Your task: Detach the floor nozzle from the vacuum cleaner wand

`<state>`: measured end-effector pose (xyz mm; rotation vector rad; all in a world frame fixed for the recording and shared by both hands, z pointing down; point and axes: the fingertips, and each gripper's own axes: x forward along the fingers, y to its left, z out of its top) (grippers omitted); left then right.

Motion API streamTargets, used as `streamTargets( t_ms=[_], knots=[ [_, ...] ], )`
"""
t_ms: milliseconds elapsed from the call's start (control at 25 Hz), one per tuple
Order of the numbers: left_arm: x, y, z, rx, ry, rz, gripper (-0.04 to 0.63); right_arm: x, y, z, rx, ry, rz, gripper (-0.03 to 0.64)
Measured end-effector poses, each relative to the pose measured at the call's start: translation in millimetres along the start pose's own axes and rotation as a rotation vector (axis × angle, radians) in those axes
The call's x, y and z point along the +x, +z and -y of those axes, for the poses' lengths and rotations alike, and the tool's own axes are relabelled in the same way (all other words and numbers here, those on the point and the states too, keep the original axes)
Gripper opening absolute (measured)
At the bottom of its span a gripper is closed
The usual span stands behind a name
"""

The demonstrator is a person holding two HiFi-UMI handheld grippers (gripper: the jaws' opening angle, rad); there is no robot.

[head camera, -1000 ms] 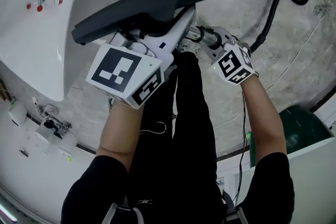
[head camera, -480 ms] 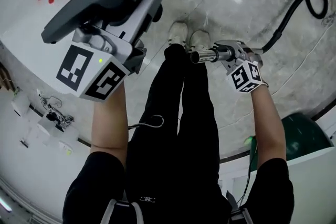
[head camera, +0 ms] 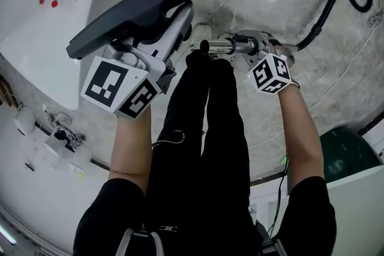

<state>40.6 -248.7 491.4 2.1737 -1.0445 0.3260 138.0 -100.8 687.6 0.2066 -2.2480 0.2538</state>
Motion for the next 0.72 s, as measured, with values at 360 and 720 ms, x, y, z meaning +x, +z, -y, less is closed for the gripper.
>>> streamTargets(
  t_ms=[360,720],
  knots=[
    [-1.9,-11.0,6.1,-0.087,0.013,0.029,0.152,4.4,20.2,15.1,0.013,-0.015,0.027,0.054],
    [-6.6,-20.4,-0.2,-0.113,0.016,0.029,0.152,6.5,24.5,21.0,0.023,-0.016,0.028,0.054]
  ],
)
